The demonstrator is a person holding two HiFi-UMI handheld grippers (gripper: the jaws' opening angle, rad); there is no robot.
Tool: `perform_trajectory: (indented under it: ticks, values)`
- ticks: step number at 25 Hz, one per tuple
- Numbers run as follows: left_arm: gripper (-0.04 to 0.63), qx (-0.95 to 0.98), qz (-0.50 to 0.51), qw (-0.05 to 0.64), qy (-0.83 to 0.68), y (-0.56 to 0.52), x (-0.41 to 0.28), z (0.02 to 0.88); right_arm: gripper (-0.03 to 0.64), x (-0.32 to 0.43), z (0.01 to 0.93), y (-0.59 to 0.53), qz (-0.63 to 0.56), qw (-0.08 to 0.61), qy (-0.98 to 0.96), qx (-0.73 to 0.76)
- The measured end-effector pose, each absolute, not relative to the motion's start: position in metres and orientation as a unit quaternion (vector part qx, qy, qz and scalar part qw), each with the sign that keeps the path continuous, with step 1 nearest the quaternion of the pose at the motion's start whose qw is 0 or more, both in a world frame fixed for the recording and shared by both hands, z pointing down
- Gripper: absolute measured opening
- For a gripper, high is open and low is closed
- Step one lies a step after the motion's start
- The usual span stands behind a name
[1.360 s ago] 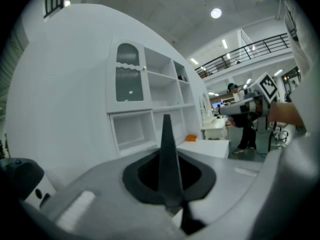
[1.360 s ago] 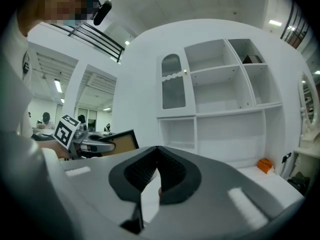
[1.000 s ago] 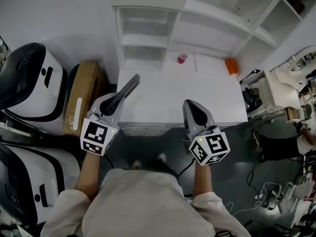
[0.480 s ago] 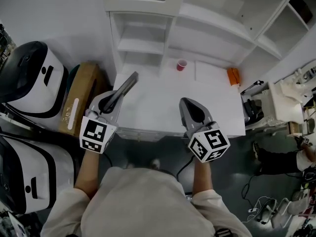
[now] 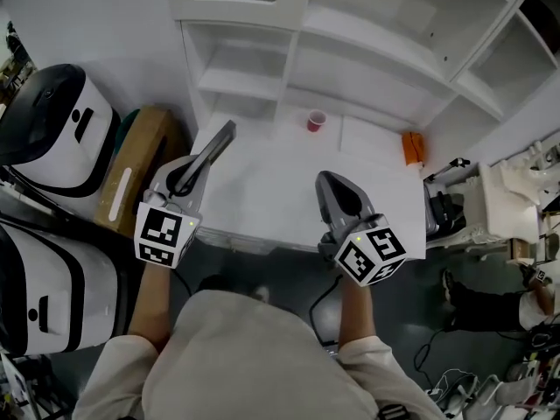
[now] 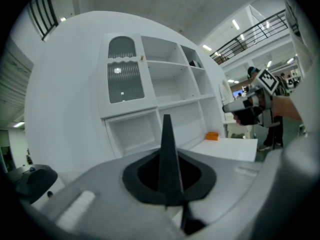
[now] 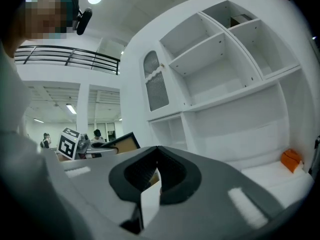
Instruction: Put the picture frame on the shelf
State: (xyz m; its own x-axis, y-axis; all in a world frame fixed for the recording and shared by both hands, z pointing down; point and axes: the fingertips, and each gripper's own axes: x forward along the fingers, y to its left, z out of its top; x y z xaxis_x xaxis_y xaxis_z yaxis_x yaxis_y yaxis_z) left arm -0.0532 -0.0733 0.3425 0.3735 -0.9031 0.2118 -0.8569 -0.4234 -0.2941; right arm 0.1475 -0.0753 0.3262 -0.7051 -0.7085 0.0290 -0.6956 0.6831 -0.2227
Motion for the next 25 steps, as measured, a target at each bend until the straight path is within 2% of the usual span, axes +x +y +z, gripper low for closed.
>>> perform_trajectory:
  ticks: [7, 13, 25]
  values:
    - [0.015, -0.82, -0.178, 0.072, 0.54, -0.104, -0.048, 0.34, 0.006, 0.156, 0.329, -0.101, -0.113, 0.022, 0.922, -0.37]
    - [0.015, -0.824, -0.183, 0.086, 0.53, -0.152, -0.057, 0.339, 0.006, 0.141, 0.33, -0.131, -0.146, 0.053, 0.923, -0.353]
    - [0.015, -0.832, -0.216, 0.129, 0.495, -0.235, -0.078, 0.348, 0.006, 0.107, 0.33, -0.181, -0.141, 0.051, 0.907, -0.394]
